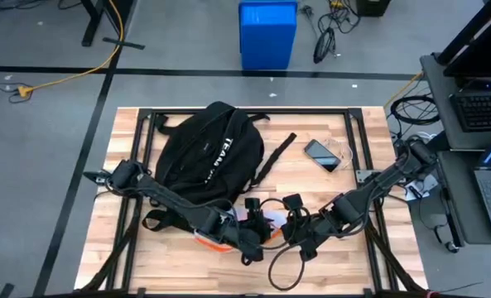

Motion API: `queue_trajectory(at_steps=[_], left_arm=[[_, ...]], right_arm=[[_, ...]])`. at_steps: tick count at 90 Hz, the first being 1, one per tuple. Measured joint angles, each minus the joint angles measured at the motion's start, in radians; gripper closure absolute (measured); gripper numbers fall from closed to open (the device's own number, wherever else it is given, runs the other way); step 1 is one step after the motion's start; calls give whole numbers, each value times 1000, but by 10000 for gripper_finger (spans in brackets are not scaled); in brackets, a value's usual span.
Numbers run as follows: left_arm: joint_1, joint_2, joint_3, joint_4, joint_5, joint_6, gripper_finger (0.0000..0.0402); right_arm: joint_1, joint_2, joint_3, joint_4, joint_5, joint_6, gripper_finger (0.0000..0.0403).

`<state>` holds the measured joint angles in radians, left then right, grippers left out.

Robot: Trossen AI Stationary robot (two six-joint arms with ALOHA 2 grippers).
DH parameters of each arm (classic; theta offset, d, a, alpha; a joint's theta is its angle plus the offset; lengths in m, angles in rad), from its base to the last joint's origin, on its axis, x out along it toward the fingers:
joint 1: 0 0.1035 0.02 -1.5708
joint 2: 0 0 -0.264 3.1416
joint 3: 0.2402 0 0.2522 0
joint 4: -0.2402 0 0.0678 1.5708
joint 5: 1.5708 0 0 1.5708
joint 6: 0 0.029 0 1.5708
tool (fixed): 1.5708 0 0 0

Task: Unpack backpack
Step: Open the orange zip bag

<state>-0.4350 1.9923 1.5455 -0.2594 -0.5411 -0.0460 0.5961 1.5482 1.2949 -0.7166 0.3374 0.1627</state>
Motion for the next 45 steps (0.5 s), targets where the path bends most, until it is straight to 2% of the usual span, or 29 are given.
queue_trajectory(at_steps=[18, 38, 45], left_arm=[[11, 0, 0, -7, -3, 3, 306], [9, 0, 0, -9, -19, 17, 386], [3, 0, 1, -12, -27, 27, 396]], right_arm=[[0, 0, 0, 0, 1, 0, 403], [0, 0, 0, 2, 1, 0, 403], [0, 0, 0, 2, 1, 0, 403]])
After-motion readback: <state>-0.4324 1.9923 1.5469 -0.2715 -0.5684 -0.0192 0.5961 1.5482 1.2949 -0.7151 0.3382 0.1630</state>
